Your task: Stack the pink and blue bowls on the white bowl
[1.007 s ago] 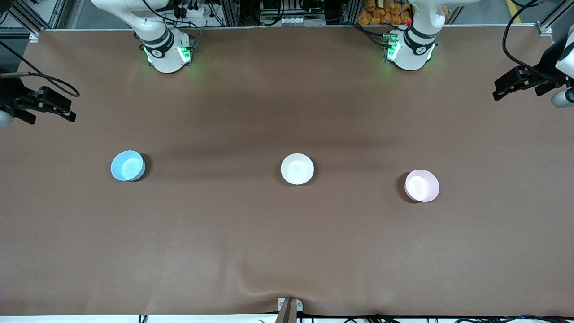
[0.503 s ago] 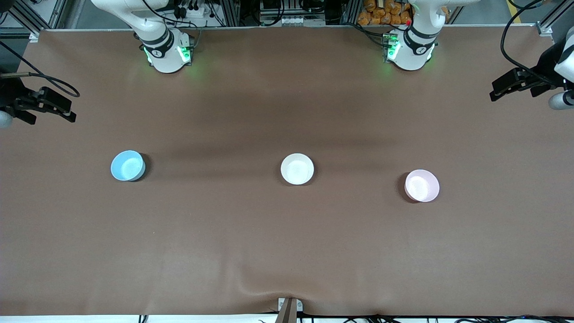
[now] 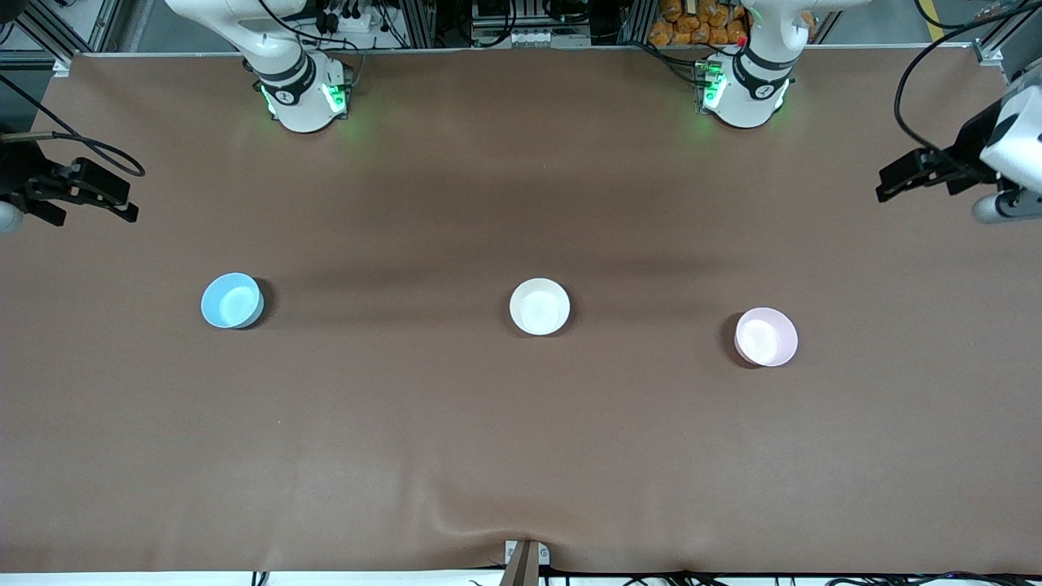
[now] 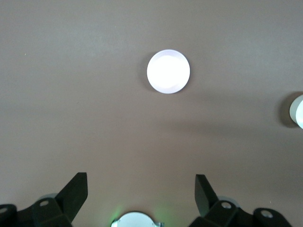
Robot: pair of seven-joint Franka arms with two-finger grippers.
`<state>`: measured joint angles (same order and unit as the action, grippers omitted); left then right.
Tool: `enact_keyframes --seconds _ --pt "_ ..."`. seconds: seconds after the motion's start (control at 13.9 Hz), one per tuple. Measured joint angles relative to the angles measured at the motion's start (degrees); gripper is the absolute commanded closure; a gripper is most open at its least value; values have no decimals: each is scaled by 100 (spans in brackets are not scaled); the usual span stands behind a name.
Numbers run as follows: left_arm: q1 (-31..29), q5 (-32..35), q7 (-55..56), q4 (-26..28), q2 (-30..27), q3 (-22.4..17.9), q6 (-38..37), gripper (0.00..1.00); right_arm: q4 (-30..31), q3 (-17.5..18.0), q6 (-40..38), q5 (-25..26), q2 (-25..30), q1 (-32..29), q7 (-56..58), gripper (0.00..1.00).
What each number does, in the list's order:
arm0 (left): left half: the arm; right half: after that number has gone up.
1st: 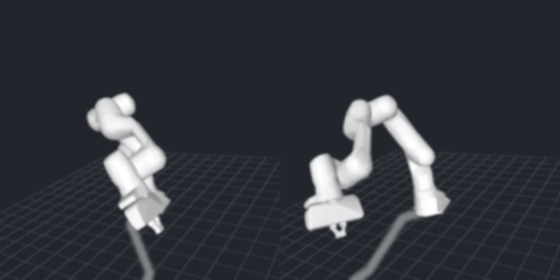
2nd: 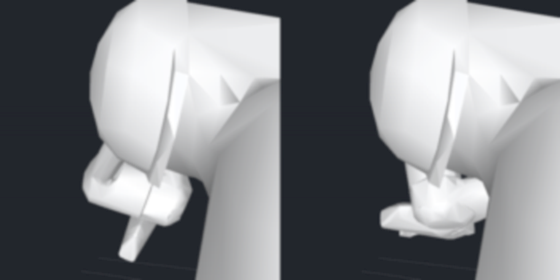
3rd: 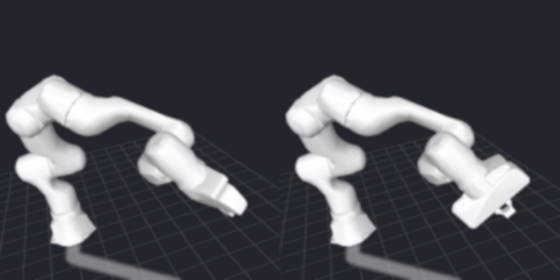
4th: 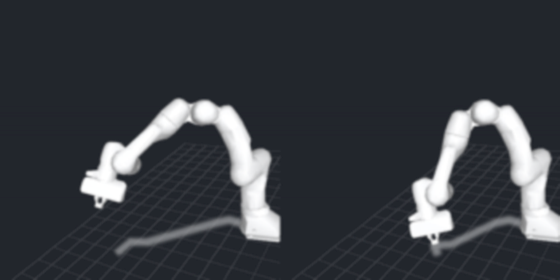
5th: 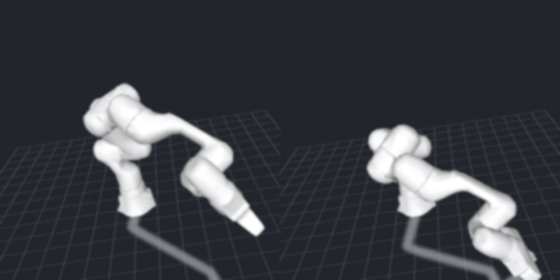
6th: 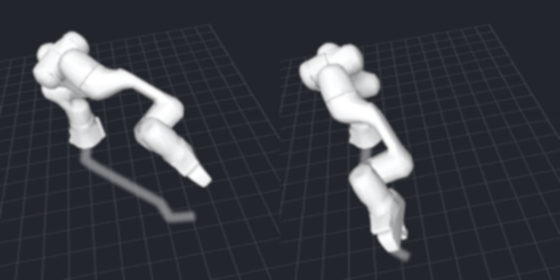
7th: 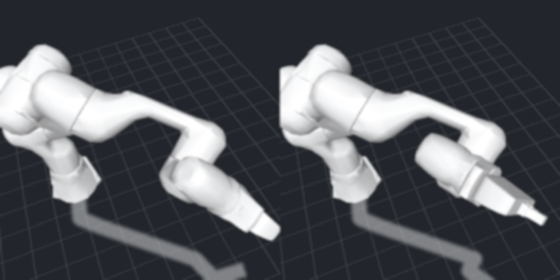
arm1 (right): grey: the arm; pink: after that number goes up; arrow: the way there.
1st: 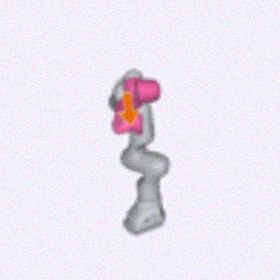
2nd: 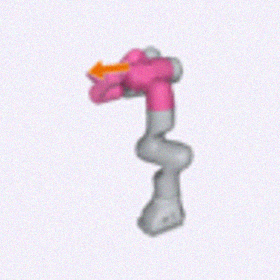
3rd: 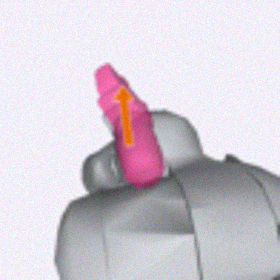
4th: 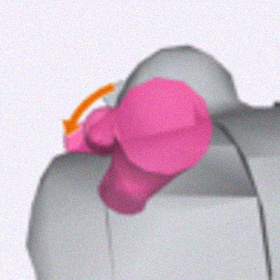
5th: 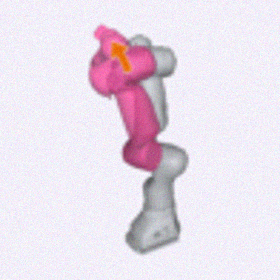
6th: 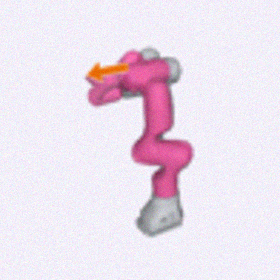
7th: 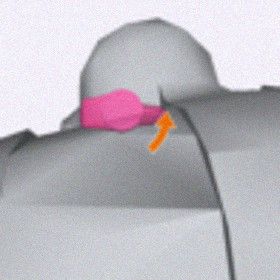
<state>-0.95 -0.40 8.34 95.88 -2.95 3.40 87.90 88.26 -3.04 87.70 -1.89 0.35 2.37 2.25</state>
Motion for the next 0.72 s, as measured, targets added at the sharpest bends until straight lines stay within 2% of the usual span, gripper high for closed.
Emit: enact_keyframes --seconds 0.43,0.72 --pt "0 0 -5 974 89 2 1429 0 0 -3 0 0 0 0 0 0" --pt "-4 0 -8 1732 465 2 2854 0 0 -6 1 0 -2 -1 0 0"
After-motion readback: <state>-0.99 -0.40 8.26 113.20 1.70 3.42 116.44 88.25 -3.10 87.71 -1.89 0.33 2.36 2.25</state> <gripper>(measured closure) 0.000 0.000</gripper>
